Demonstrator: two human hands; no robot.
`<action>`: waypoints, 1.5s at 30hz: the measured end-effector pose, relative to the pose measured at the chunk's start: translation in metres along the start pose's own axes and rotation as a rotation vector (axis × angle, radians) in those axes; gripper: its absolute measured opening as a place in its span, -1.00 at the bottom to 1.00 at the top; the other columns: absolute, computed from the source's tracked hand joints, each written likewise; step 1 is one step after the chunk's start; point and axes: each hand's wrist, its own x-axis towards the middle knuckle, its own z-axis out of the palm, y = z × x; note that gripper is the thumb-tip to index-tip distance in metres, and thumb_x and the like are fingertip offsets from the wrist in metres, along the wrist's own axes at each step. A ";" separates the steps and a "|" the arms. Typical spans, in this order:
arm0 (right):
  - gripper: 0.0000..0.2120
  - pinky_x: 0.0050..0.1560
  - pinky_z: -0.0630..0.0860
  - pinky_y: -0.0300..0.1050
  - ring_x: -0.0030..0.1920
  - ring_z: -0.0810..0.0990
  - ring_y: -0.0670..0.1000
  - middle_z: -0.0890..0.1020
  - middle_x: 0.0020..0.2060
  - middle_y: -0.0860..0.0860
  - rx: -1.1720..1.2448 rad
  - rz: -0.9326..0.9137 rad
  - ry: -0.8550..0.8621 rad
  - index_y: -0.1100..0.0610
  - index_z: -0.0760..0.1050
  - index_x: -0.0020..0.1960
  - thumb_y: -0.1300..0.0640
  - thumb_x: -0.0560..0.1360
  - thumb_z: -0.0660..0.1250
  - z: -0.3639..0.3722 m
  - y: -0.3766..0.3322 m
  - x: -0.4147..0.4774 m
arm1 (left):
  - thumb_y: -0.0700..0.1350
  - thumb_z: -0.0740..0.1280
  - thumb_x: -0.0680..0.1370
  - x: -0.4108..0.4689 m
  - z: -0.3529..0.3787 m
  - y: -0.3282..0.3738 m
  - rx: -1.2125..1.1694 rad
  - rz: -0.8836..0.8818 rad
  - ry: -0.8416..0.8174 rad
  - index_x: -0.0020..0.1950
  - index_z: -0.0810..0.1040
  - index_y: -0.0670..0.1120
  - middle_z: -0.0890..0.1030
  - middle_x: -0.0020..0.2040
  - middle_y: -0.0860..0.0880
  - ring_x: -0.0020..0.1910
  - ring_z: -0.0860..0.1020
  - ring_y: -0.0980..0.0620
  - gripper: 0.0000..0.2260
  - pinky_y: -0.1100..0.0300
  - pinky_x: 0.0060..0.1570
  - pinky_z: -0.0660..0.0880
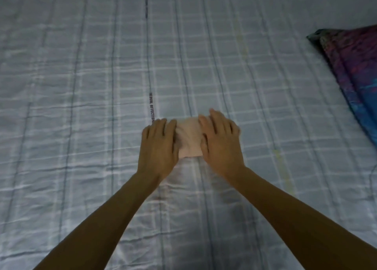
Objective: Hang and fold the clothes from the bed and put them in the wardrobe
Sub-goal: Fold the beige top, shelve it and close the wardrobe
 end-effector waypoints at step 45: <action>-0.12 0.44 0.06 0.30 0.49 0.05 0.29 0.09 0.49 0.29 -0.158 -0.197 -0.317 0.20 -0.04 0.52 0.07 0.42 0.44 0.107 0.037 0.039 | 0.07 0.28 0.53 0.036 0.113 -0.057 0.115 0.209 -0.169 0.47 0.12 -0.26 0.32 0.33 -0.47 0.33 0.31 -0.43 -0.33 -0.31 0.29 0.27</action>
